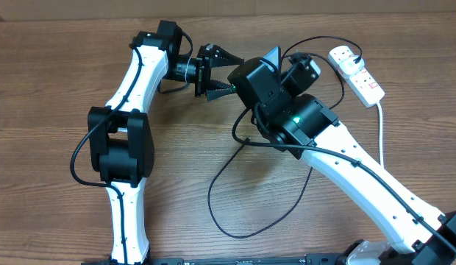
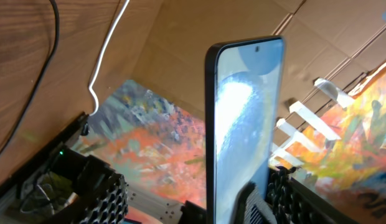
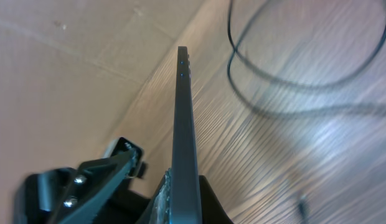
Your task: Plug charger to phone and switch on socket
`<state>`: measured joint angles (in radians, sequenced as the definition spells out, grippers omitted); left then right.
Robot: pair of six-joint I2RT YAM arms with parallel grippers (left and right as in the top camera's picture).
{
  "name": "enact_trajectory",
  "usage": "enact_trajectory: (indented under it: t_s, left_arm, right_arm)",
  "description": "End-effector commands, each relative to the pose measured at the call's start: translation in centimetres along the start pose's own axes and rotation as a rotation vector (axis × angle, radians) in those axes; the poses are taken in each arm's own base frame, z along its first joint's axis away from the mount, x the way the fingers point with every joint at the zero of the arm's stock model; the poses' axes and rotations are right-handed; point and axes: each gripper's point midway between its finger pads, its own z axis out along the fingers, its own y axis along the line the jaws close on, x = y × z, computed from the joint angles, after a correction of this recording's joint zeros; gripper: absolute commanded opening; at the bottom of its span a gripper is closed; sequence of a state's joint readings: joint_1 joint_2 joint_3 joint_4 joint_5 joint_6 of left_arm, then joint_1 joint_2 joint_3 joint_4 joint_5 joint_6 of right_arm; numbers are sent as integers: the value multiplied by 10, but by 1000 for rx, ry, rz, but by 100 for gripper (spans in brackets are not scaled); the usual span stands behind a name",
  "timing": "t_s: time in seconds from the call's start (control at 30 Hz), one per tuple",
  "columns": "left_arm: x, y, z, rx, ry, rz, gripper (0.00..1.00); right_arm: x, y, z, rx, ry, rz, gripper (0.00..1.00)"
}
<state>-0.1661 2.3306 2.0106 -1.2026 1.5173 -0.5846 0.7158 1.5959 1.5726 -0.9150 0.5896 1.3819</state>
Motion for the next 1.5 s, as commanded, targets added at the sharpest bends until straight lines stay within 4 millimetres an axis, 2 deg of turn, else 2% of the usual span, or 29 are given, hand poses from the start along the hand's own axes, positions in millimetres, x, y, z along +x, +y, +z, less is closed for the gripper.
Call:
enact_trajectory:
  t_s: [0.0,0.2,0.33,0.57,0.7,1.0,1.13,1.2,1.47]
  left_arm:
    - [2,-9,-1,23,15,-98,68]
    - [5,-14,-1,49,39,-215,65]
    - [5,-14,-1,48,41,-264,55]
    - [6,-13,1,46,45,-287,46]
    - [7,-13,3,41,50,-301,40]
    - [11,-11,15,26,69,-300,42]
    - [11,-11,15,25,69,-300,40]
    - [11,-11,15,25,69,-300,35]
    - [11,-11,15,25,69,-300,32]
  right_arm:
    - [-4,18,-19,-64,58,380,4]
    - [8,20,-20,-51,135,553,4]
    - [12,20,-20,-42,161,621,4]
    - [18,21,-21,-26,196,722,4]
    - [18,22,-20,-28,197,723,4]
    - [27,20,-10,-2,200,711,4]
    - [27,20,-10,-1,203,710,4]
    - [28,20,-10,-1,203,710,4]
    - [34,22,-11,2,242,711,4]
